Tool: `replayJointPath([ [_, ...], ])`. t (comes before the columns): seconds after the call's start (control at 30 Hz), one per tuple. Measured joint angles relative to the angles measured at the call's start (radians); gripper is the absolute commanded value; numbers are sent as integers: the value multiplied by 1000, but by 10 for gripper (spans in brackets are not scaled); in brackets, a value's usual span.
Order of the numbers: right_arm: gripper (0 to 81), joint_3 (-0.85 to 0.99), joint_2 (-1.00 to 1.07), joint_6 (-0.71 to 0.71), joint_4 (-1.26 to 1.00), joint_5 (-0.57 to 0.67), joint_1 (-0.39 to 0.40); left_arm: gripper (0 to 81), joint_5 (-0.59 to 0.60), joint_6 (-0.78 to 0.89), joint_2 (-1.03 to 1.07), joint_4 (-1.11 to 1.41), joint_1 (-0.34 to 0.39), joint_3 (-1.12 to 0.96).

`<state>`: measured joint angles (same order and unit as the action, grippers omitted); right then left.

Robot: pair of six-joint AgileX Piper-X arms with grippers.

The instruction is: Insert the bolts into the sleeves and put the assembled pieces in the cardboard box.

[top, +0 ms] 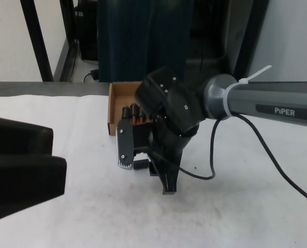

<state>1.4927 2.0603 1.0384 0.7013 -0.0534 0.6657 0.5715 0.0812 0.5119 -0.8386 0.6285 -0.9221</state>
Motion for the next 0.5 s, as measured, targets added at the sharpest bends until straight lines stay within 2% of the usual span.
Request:
replayJointPath([
  [0.5, 421, 78, 40, 4, -9, 44, -14, 384, -4, -38, 0, 2, 0, 0],
])
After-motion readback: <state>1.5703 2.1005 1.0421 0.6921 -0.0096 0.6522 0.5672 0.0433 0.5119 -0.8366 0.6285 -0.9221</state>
